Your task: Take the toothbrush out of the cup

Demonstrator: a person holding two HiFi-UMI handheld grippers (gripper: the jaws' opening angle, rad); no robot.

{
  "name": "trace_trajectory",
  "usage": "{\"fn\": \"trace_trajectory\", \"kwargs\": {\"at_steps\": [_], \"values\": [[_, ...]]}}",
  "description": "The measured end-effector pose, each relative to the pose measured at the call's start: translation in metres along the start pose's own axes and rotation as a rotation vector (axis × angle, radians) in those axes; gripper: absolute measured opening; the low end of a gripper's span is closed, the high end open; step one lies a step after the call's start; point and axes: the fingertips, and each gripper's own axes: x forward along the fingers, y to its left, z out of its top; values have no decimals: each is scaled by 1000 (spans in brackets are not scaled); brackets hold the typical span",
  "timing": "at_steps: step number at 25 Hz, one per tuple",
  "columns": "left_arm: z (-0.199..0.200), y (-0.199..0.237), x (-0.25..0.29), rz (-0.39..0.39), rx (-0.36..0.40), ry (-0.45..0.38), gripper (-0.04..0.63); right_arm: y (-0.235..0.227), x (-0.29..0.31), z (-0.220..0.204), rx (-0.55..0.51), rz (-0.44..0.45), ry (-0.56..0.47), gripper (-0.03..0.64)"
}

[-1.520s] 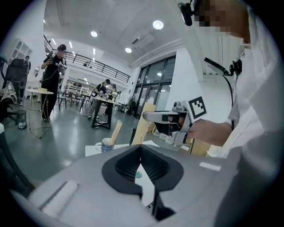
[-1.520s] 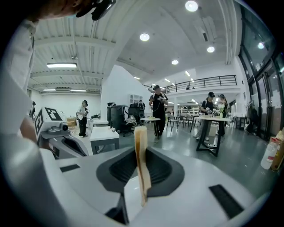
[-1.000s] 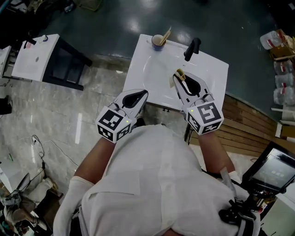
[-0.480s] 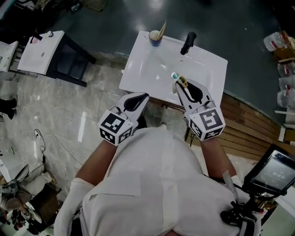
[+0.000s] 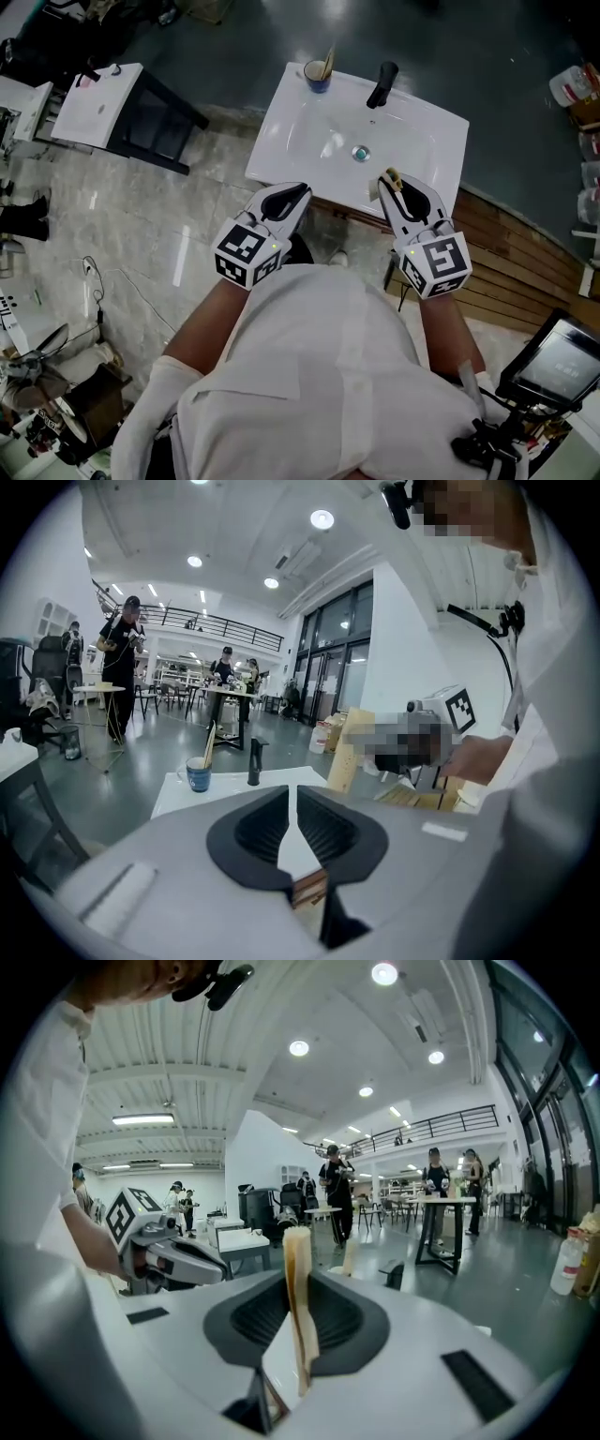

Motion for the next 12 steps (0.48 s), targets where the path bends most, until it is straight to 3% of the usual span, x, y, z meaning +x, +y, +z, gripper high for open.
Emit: {"fn": "trace_trajectory", "kwargs": {"at_steps": [12], "values": [[53,105,79,51,102,-7,101,-44,-20,-3,58,-208,1,58]]}}
